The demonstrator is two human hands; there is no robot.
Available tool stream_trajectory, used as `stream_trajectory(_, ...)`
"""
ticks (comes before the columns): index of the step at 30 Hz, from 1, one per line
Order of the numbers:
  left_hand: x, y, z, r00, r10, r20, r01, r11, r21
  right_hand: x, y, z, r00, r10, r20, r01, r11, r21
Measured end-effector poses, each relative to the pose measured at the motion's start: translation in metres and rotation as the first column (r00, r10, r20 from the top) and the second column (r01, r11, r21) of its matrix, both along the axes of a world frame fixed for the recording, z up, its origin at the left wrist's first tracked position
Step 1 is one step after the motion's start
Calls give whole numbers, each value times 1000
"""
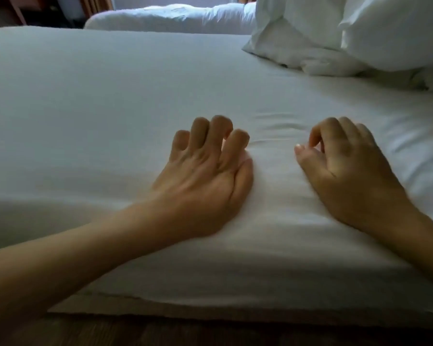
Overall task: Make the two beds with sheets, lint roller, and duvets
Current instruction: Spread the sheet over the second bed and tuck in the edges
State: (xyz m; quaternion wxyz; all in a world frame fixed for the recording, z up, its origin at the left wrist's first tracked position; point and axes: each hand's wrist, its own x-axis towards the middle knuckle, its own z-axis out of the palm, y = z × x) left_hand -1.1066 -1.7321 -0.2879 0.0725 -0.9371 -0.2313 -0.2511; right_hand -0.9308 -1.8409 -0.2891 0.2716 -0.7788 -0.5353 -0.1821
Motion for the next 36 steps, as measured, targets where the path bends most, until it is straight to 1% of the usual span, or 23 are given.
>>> stream_trajectory(2, -2, -1, -1, 1000, -7, 11, 7, 999, -51, -3, -1, -4, 999, -29, -30, 30, 999, 19)
stream_trajectory(5, -5, -2, 3, 999, -11, 35, 16, 986, -168, -10, 0, -1, 994, -36, -101, 38, 999, 17)
stream_trajectory(9, -3, -2, 8, 999, -26, 39, 34, 972, -231, -9, 5, 7, 981, -42, -188, 40, 999, -15)
stream_trajectory(13, -1, 5, 8, 997, -83, 0, 80, 960, -268, -7, 13, 8, 981, -130, -144, 110, 984, -138)
stream_trajectory(15, 3, 13, 12, 998, -64, -30, 51, 948, -314, -8, 20, 13, 975, -200, -99, 170, 953, -249)
stream_trajectory(16, 7, 14, 19, 998, -35, -43, 16, 929, -370, -10, 23, 19, 971, -230, -72, 196, 928, -317)
stream_trajectory(17, 12, 13, 29, 996, -1, -87, -39, 891, -453, -12, 26, 29, 965, -255, -56, 212, 891, -401)
stream_trajectory(18, 16, 12, 45, 985, 26, -170, -114, 837, -535, -15, 28, 43, 957, -282, -73, 205, 831, -516)
stream_trajectory(19, 18, 11, 64, 960, 11, -279, -188, 763, -619, -20, 30, 60, 938, -323, -126, 174, 752, -635)
stream_trajectory(20, 19, 13, 84, 935, -37, -354, -239, 671, -702, -22, 32, 76, 904, -372, -210, 110, 678, -727)
stream_trajectory(21, 16, 14, 105, 908, -124, -399, -279, 534, -799, -24, 33, 95, 851, -410, -329, 1, 626, -780)
stream_trajectory(22, 7, 16, 126, 880, -204, -429, -326, 396, -858, -26, 34, 117, 767, -450, -457, -146, 571, -808)
stream_trajectory(23, -7, 18, 148, 862, -237, -449, -366, 321, -873, -30, 34, 142, 679, -491, -546, -281, 514, -811)
stream_trajectory(24, -27, 18, 170, 854, -232, -465, -392, 301, -869, -39, 30, 168, 641, -503, -580, -391, 437, -810)
stream_trajectory(25, -50, 16, 191, 851, -206, -483, -411, 310, -857, -50, 25, 193, 669, -476, -571, -447, 356, -820)
stream_trajectory(26, -76, 12, 211, 852, -175, -494, -424, 324, -846, -65, 19, 217, 722, -437, -536, -446, 299, -844)
stream_trajectory(27, -105, 4, 226, 852, -140, -504, -445, 313, -839, -83, 10, 235, 764, -402, -505, -422, 281, -862)
stream_trajectory(28, -135, -1, 242, 857, -105, -505, -461, 282, -842, -102, -1, 251, 771, -403, -493, -402, 293, -867)
stream_trajectory(29, -164, -7, 255, 853, -79, -516, -485, 241, -840, -122, -11, 265, 758, -417, -502, -398, 316, -862)
stream_trajectory(31, -223, -20, 275, 842, -1, -540, -537, 102, -837, -165, -28, 289, 736, -422, -529, -427, 317, -847)
stream_trajectory(33, -279, -38, 292, 823, 134, -552, -548, -73, -833, -210, -40, 303, 717, -426, -551, -505, 227, -833)
stream_trajectory(35, -334, -61, 300, 766, 248, -593, -547, -234, -804, -257, -44, 315, 700, -444, -560, -569, 127, -812)
stream_trajectory(36, -359, -73, 302, 729, 286, -621, -548, -300, -781, -278, -43, 317, 698, -450, -557, -584, 92, -806)
